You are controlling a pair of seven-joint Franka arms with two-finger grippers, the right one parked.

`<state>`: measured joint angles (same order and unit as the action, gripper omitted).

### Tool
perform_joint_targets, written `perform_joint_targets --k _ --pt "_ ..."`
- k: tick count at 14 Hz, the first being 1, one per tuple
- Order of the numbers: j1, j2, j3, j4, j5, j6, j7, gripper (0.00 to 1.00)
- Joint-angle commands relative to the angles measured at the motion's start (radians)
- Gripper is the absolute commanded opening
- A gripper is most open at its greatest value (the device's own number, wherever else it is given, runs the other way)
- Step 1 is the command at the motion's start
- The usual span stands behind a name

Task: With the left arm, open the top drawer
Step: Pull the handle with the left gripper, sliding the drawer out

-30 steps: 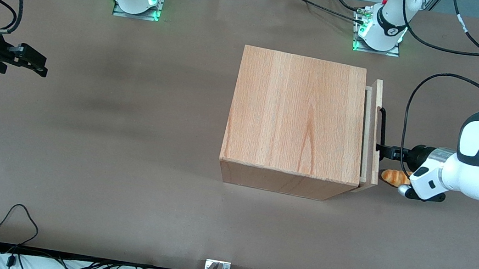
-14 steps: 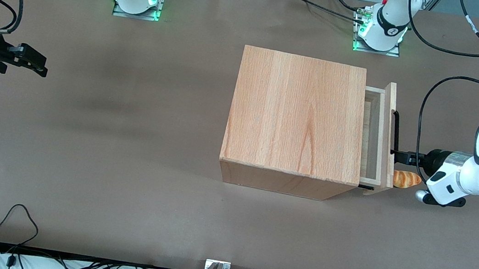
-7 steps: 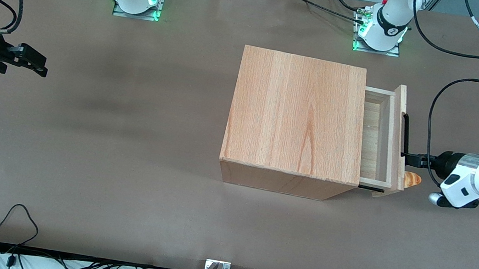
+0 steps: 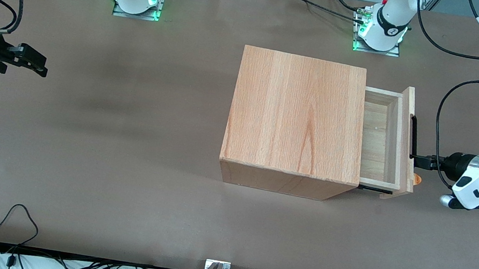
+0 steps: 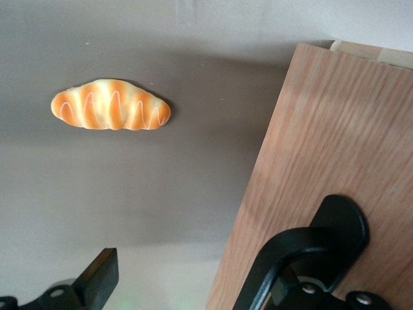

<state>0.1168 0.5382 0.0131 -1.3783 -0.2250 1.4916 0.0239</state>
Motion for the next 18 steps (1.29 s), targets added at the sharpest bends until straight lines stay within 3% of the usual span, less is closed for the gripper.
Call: perform_joint_targets --k 1,18 --pt "0.02 0.048 0.001 0.033 0.032 0.038 0.001 1.0" --pt "0.124 0.055 0.001 0.044 0.033 0.053 0.063 1.0"
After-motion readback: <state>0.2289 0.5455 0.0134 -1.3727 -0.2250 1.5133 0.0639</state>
